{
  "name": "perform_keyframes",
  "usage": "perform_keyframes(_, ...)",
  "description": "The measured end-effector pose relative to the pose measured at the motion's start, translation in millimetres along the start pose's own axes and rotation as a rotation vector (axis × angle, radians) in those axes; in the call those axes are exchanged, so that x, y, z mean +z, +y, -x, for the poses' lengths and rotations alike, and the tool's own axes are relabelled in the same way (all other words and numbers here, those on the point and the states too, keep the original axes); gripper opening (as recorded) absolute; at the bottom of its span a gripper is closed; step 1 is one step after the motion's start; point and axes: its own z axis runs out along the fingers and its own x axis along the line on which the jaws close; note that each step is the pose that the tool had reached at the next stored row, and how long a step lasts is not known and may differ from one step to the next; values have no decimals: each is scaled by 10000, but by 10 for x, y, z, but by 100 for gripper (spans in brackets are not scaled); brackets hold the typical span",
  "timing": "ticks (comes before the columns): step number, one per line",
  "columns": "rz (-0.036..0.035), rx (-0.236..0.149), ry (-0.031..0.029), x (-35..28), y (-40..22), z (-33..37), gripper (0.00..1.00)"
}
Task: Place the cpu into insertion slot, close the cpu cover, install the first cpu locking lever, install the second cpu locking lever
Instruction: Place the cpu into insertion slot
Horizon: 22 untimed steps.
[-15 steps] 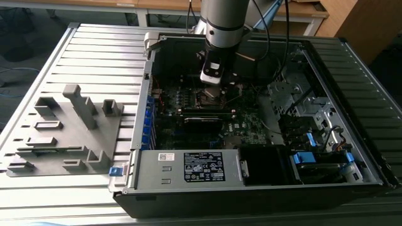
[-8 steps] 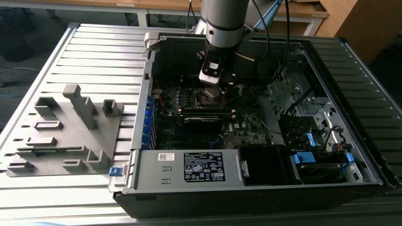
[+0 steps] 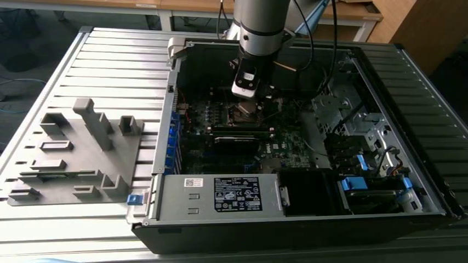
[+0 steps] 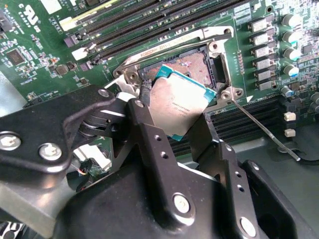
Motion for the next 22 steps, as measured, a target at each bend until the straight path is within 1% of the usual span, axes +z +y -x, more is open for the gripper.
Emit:
perform_keyframes(8, 0, 7, -1, 0, 0, 0, 54)
perform_keyframes(10, 1, 123, -11, 1, 0, 0, 54)
perform_keyframes(12, 7, 404, -34, 5, 0, 0, 54)
perform_keyframes(22, 42, 2223, -185, 18, -2, 0, 54)
